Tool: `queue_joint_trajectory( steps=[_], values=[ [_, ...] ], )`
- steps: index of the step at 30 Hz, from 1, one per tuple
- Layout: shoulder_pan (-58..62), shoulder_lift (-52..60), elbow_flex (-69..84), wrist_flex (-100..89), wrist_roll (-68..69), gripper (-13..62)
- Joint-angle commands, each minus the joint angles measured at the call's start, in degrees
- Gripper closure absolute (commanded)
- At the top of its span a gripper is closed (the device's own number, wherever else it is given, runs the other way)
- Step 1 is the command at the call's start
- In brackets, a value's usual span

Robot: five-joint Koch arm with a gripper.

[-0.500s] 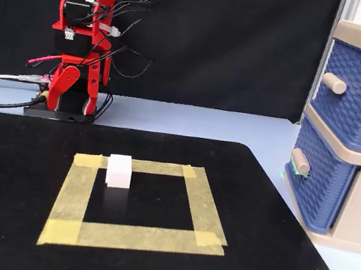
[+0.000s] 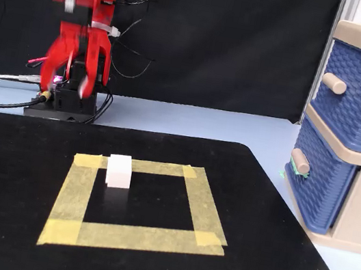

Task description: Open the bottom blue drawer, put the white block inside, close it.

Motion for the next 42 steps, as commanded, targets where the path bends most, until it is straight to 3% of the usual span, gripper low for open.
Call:
queue_joint_trajectory(
  steps=[1,5,9,15,21,24,30,42],
  values=[
    [-8.8,-5.4,-3.0,0.2,-12.5,15.5],
    [-40.5,-17.0,-3.1,-17.8,-52.3,15.5],
    [-55.8,-24.4,-1.0,-55.7,-82.2,15.6],
    [-57.3,-35.2,12.1,-109.9,-88.2,15.5],
    [-57.6,-62.0,10.4,-150.8,-94.7,15.5],
    [-57.9,-71.2,4.1,-156.9,-95.2,15.5],
    [-62.1,-77.7,-8.5,-156.3,-94.7,15.4],
    [-66.1,-80.8,-19.3,-147.6,-94.6,15.7]
  ],
)
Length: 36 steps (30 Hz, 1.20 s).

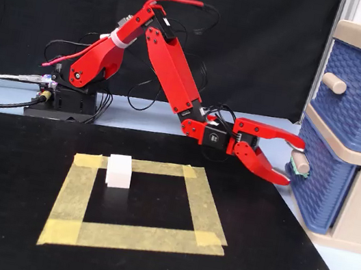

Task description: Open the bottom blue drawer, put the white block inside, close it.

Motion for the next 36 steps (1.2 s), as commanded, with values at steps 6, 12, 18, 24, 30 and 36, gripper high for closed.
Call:
queue_joint_trajectory(
  steps=[6,12,18,24,30,36],
  values=[
    [-0.5,-0.6,-2.4,-1.1,-1.1,25.0],
    [1.1,-0.8,3.8,1.6,-2.1,57.2],
    [6.7,8.0,22.1,1.1,-3.1,57.4],
    [10.5,24.7,47.1,-0.3,-4.2,57.5],
    [9.9,28.2,49.1,-0.1,-3.2,24.7],
    [10.2,34.2,51.0,2.1,6.2,15.4]
  ],
)
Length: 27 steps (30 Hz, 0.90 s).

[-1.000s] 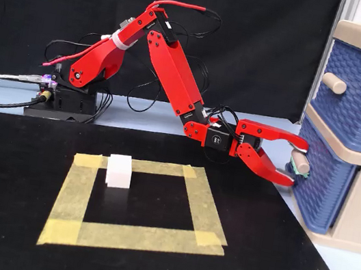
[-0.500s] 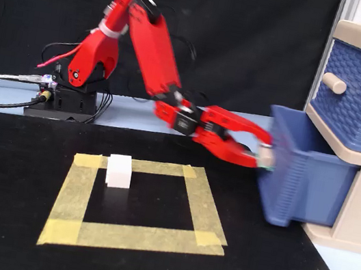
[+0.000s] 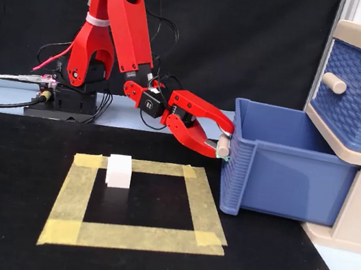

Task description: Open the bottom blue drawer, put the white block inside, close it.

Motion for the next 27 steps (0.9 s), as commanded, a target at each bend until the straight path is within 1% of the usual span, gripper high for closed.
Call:
queue_joint_trajectory(
  steps=[1,3,5,7,8,10,11,13,16,18,20,23,27],
  values=[
    [-0.4,5.0,2.5,3.3,11.7,15.4],
    [0.2,11.7,2.7,11.6,20.4,15.4],
    [2.0,19.3,2.3,24.3,23.7,15.5],
    [4.9,27.7,-1.0,42.5,24.9,15.6],
    [6.2,33.0,-5.4,55.9,26.0,15.6],
    [7.1,38.9,-15.5,79.1,29.3,15.6],
    [7.5,40.2,-21.6,91.5,31.7,15.6],
    [9.8,39.2,-36.9,116.2,38.1,15.5],
    [15.4,33.9,-51.6,135.5,45.5,15.6],
    [18.6,30.5,-56.3,140.7,49.9,15.6],
    [20.5,27.8,-56.2,139.2,51.9,15.6],
    [21.7,21.8,-54.8,131.9,52.2,15.6],
    [21.6,17.6,-53.3,122.8,52.5,15.5]
  ],
)
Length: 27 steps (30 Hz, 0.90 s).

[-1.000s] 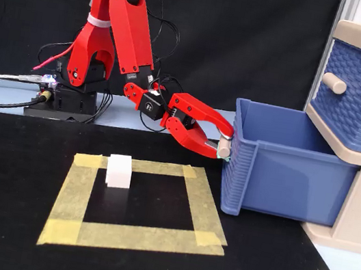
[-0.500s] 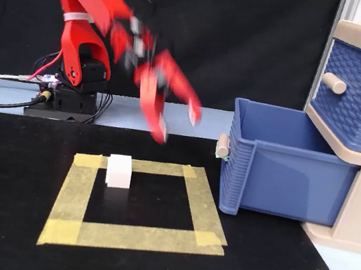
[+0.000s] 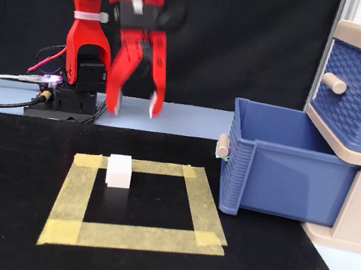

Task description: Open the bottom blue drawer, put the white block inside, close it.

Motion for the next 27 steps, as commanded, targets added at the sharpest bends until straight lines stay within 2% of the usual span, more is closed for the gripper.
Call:
queue_joint_trajectory(
  steps=[1,11,27],
  values=[
    [-0.5,-0.6,-0.8,-5.9,0.4,15.5],
    [5.2,-6.5,0.1,-8.7,7.9,15.4],
    [5.4,-10.4,11.1,-24.9,8.1,15.4]
  ],
)
